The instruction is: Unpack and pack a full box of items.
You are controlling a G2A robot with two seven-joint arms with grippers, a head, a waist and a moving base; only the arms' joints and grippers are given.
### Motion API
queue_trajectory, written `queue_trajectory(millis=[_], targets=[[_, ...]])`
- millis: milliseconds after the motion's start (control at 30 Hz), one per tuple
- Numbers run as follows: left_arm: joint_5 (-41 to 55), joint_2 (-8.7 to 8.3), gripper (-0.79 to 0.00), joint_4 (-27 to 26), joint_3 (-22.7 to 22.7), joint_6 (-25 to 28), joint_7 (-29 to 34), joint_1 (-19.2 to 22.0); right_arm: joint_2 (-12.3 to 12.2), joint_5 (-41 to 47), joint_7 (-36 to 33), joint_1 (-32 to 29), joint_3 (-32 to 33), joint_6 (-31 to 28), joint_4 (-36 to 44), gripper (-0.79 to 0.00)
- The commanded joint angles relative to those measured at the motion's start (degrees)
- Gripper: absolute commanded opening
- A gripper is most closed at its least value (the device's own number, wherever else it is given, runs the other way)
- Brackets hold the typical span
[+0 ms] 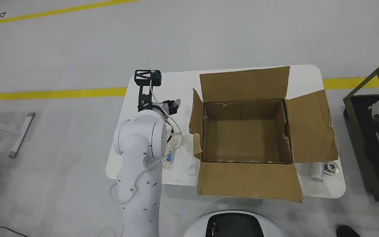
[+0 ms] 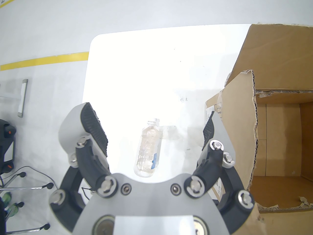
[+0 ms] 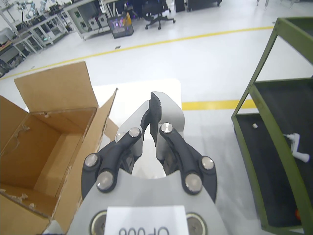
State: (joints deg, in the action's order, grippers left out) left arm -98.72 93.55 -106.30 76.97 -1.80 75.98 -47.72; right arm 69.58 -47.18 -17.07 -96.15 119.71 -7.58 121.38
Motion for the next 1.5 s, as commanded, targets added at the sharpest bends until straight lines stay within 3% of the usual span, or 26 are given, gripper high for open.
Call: queue_trajectory(millis=[0, 667, 1033, 1200, 1333, 1467], targets=[[0.0, 0.00, 0.000, 0.0, 0.0, 0.0, 0.0, 0.0, 0.1, -0.5, 1.9, 0.2, -0.2, 0.3, 0.8, -0.785], [0.0, 0.00, 0.000, 0.0, 0.0, 0.0, 0.0, 0.0, 0.0, 1.1, 2.2, 1.2, -2.2, -1.1, 1.1, -0.785], [0.0, 0.00, 0.000, 0.0, 0.0, 0.0, 0.0, 0.0, 1.0, -10.3, 24.4, -0.5, -8.2, -1.5, 1.6, -0.785], [0.0, -0.15, 0.000, -0.3, 0.6, 0.1, -1.6, -1.6, 1.2, -12.7, 26.8, 0.1, -10.8, -1.2, 0.8, -0.785], [-0.1, -0.31, 0.000, -1.7, 0.9, 1.3, 2.4, -3.3, 1.0, -13.0, 25.4, 0.5, -10.4, -3.4, 0.3, -0.785], [1.2, -0.51, 0.000, -2.6, 1.9, 3.6, 11.1, -4.5, 0.8, -12.2, 24.2, 0.6, -8.4, -5.9, -0.4, -0.785]])
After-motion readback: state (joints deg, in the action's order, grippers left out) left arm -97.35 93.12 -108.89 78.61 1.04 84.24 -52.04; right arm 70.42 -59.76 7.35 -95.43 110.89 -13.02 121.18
